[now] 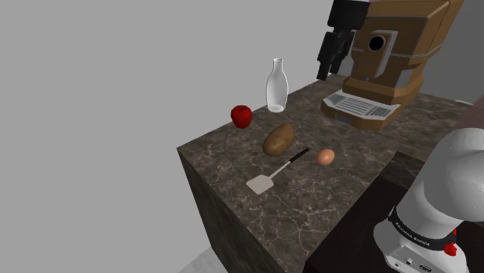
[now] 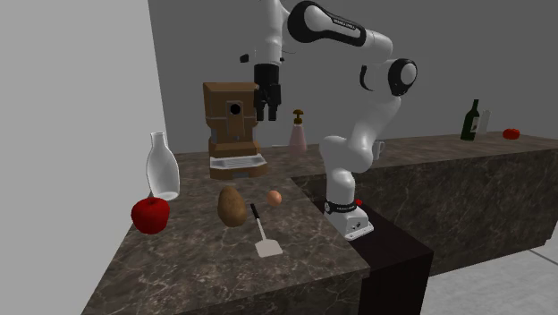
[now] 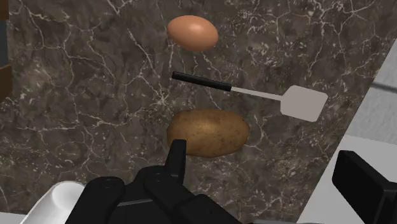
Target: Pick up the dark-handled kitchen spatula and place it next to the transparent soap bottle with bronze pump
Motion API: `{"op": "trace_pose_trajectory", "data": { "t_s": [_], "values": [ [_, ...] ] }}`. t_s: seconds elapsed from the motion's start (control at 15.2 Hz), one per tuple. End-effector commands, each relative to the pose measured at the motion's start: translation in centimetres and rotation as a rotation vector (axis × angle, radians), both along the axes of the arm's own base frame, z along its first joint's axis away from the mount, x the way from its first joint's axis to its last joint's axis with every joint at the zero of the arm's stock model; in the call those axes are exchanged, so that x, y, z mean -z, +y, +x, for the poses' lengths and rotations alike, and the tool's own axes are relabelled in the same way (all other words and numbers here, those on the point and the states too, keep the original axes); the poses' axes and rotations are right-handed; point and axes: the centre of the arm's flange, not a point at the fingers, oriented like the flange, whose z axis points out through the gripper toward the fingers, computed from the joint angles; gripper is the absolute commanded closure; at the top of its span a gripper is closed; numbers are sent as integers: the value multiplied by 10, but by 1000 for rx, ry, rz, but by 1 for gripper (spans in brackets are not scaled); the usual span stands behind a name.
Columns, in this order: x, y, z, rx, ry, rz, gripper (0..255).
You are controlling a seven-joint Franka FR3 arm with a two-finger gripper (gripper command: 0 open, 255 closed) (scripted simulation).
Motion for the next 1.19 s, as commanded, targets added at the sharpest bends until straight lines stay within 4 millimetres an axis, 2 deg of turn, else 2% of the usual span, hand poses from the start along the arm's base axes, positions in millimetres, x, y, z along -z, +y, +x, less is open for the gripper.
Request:
{"op": "trace_pose_trajectory", "data": {
  "t_s": [0.0, 0.59, 1.12],
  "values": [
    [0, 0, 0, 0, 0, 0, 0],
    [99, 56, 53, -534, 7, -82, 0],
    [191, 116, 72, -1008, 12, -154, 0]
  ]
}}
